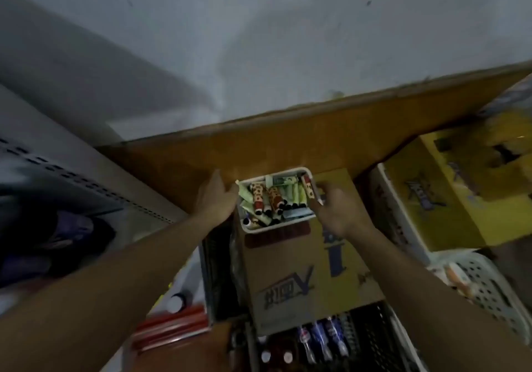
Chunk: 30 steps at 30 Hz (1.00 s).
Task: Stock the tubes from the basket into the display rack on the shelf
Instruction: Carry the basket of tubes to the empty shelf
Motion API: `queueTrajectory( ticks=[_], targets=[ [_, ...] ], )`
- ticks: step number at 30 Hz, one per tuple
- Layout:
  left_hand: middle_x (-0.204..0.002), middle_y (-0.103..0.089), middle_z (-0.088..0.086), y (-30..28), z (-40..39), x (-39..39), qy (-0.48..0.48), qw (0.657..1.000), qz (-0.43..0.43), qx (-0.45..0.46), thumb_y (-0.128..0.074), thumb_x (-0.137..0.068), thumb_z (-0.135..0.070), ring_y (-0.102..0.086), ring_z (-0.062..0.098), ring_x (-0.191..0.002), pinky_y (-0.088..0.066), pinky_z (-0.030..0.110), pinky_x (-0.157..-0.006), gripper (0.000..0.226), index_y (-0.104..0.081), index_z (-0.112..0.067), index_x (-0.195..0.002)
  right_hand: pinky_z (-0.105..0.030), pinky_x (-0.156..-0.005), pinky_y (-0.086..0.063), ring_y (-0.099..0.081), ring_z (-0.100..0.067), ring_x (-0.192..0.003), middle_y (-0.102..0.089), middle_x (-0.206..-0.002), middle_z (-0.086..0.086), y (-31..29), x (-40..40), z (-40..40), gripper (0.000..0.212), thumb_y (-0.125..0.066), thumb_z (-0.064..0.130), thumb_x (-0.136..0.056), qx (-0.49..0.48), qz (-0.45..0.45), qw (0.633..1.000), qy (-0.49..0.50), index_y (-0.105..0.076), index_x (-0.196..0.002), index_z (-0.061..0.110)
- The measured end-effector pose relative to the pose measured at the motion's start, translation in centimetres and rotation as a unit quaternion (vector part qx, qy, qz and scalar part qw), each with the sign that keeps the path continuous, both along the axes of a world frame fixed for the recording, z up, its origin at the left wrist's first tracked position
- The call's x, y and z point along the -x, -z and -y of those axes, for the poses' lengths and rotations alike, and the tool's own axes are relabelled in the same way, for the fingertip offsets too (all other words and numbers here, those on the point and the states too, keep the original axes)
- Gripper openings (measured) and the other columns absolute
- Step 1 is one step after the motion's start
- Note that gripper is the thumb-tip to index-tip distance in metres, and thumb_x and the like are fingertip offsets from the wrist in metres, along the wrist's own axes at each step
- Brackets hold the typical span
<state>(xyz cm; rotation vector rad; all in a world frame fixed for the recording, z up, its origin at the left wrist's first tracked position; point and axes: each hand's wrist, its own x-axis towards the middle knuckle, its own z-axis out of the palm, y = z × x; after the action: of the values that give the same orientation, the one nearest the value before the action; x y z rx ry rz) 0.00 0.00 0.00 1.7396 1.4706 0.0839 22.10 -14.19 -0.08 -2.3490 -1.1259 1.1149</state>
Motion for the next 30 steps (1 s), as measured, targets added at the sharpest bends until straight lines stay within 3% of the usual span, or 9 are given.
queueTrajectory(
  ticks=[4,6,8,11,13,18,21,24,30],
  targets=[
    [-0.129,-0.058,0.010,7.0,-0.5,-0.2,-0.021,0.999,-0.030,0.032,-0.050,-0.100,-0.031,-0.056,0.034,-0.111,-0.040,0.035,-0.087,0.048,-0.034,-0.022,-0.145,-0.029,-0.057,-0.042,-0.053,-0.029,-0.086,-0.050,-0.138,-0.016,7.5,-1.2,-3.1,0.060,-0.060,0.040,-0.097,0.025,0.000,0.999,0.025,-0.037,-0.148,0.017],
    [-0.127,-0.058,0.011,9.9,-1.0,-0.3,-0.049,0.997,-0.024,0.052,-0.052,-0.100,-0.034,-0.054,0.029,-0.102,-0.041,0.036,-0.089,0.052,-0.032,-0.020,-0.146,-0.037,-0.076,-0.052,-0.055,-0.034,-0.104,-0.044,-0.141,-0.015,10.5,-1.6,-4.0,0.062,-0.061,0.040,-0.096,0.031,0.008,0.998,0.046,-0.037,-0.148,0.016],
    [-0.120,-0.056,0.007,12.2,-1.9,-0.6,-0.081,0.994,-0.019,0.067,-0.053,-0.100,-0.034,-0.051,0.022,-0.095,-0.040,0.034,-0.086,0.053,-0.033,-0.017,-0.146,-0.046,-0.098,-0.048,-0.049,-0.038,-0.122,-0.037,-0.145,-0.013,12.9,-2.2,-4.6,0.065,-0.061,0.041,-0.096,0.028,0.022,0.998,0.053,-0.034,-0.149,0.015],
    [-0.119,-0.055,0.004,15.0,-2.9,-1.1,-0.115,0.987,-0.008,0.111,-0.053,-0.098,-0.039,-0.056,0.026,-0.099,-0.048,0.039,-0.090,0.051,-0.037,-0.022,-0.144,-0.050,-0.104,-0.044,-0.043,-0.039,-0.131,-0.034,-0.148,-0.012,15.5,-2.9,-5.2,0.069,-0.061,0.042,-0.096,0.031,0.004,0.996,0.078,-0.028,-0.151,0.016],
    [-0.126,-0.060,0.007,16.4,-3.0,-1.3,-0.138,0.976,0.014,0.171,-0.052,-0.097,-0.042,-0.062,0.031,-0.107,-0.055,0.049,-0.091,0.040,-0.044,-0.028,-0.134,-0.051,-0.101,-0.046,-0.047,-0.039,-0.127,-0.037,-0.148,-0.012,16.7,-3.1,-5.4,0.073,-0.061,0.041,-0.097,0.033,-0.050,0.993,0.102,-0.021,-0.154,0.022],
    [-0.128,-0.055,0.003,16.8,-2.1,-2.4,-0.173,0.947,0.049,0.267,-0.058,-0.093,-0.043,-0.060,0.027,-0.109,-0.056,0.042,-0.077,0.042,-0.044,-0.032,-0.131,-0.054,-0.090,-0.053,-0.060,-0.034,-0.105,-0.053,-0.128,-0.010,17.5,-2.9,-5.7,0.074,-0.067,0.049,-0.088,0.003,-0.116,0.977,0.178,-0.028,-0.149,0.028],
    [-0.118,-0.056,0.000,16.0,-1.0,-2.9,-0.184,0.946,0.079,0.253,-0.062,-0.094,-0.037,-0.062,0.021,-0.100,-0.053,0.035,-0.069,0.045,-0.039,-0.032,-0.132,-0.051,-0.089,-0.052,-0.061,-0.032,-0.102,-0.057,-0.114,-0.005,16.9,-2.4,-5.1,0.071,-0.071,0.047,-0.088,-0.010,-0.122,0.969,0.214,-0.035,-0.144,0.021],
    [-0.125,-0.057,0.000,15.2,0.5,-3.5,-0.183,0.956,0.116,0.197,-0.065,-0.094,-0.031,-0.061,0.024,-0.109,-0.055,0.044,-0.087,0.053,-0.037,-0.032,-0.138,-0.040,-0.078,-0.045,-0.059,-0.029,-0.099,-0.054,-0.097,0.004,16.0,-2.5,-3.2,0.065,-0.073,0.036,-0.090,-0.044,-0.108,0.958,0.263,-0.041,-0.141,0.013],
    [-0.132,-0.054,-0.001,10.6,4.2,-4.8,-0.194,0.959,0.180,0.104,-0.069,-0.093,-0.030,-0.055,0.023,-0.116,-0.048,0.040,-0.095,0.059,-0.035,-0.029,-0.141,-0.050,-0.090,-0.053,-0.059,-0.029,-0.099,-0.054,-0.126,-0.005,10.3,-3.1,0.6,0.072,-0.075,0.045,-0.088,-0.112,-0.102,0.933,0.325,-0.036,-0.143,0.020]
  ],
)
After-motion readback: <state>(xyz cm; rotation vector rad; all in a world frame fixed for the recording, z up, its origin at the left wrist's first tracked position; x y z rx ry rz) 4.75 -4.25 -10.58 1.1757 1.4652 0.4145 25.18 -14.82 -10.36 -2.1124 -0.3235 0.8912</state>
